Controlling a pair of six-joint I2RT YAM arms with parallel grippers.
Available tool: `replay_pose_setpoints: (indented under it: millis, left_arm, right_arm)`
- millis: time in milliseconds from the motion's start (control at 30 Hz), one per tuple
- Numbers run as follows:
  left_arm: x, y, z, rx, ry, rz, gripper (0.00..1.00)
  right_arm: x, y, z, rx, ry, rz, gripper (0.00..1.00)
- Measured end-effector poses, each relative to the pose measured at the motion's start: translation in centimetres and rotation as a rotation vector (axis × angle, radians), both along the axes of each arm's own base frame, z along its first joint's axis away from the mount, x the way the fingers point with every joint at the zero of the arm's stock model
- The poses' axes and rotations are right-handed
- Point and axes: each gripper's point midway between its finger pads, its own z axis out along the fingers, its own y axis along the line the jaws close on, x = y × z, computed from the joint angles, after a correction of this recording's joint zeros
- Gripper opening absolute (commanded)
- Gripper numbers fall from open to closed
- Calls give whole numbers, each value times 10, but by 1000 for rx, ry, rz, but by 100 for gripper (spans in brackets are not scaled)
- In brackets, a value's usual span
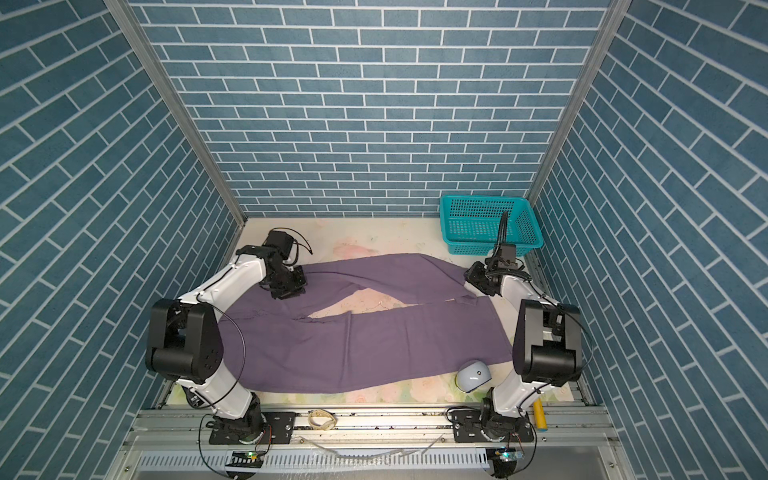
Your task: Fold and stack the trousers
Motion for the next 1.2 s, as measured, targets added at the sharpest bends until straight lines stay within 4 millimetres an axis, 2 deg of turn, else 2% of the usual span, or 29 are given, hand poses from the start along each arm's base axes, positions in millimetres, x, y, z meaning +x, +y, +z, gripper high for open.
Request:
replay_pose_setpoints:
  millis: [67, 200, 333, 633, 700, 767, 833, 1033, 1200]
  left_arm:
    - [-19, -8, -16, 13, 53, -35, 41]
    - [-42, -13, -38, 29, 111, -49, 55]
    - [-47, -10, -46, 43, 120, -31, 58]
    - [-33, -12, -46, 35, 64, 9, 62]
    - [-31, -13, -46, 34, 60, 7, 60]
    - [-31, -13, -50, 35, 66, 7, 54]
    - [-31, -14, -55, 32, 75, 10, 48]
    - [-37, -15, -64, 17, 90, 18, 15]
    - [-42, -16, -66, -5, 63, 20, 9]
  right_arm:
    - [-1, -2, -15, -6, 36, -7, 48]
    - [-2, -4, -30, -33, 67, -18, 48]
    - [6, -7, -35, -71, 73, -29, 47]
    - [32, 2, -42, -131, 67, -20, 40]
    - [36, 3, -43, -141, 65, -19, 33]
    - [38, 5, -44, -148, 68, -20, 16]
    - [38, 5, -46, -156, 77, -25, 2]
    - [38, -2, -46, -189, 96, -49, 0]
    - [44, -16, -32, -258, 106, -68, 0]
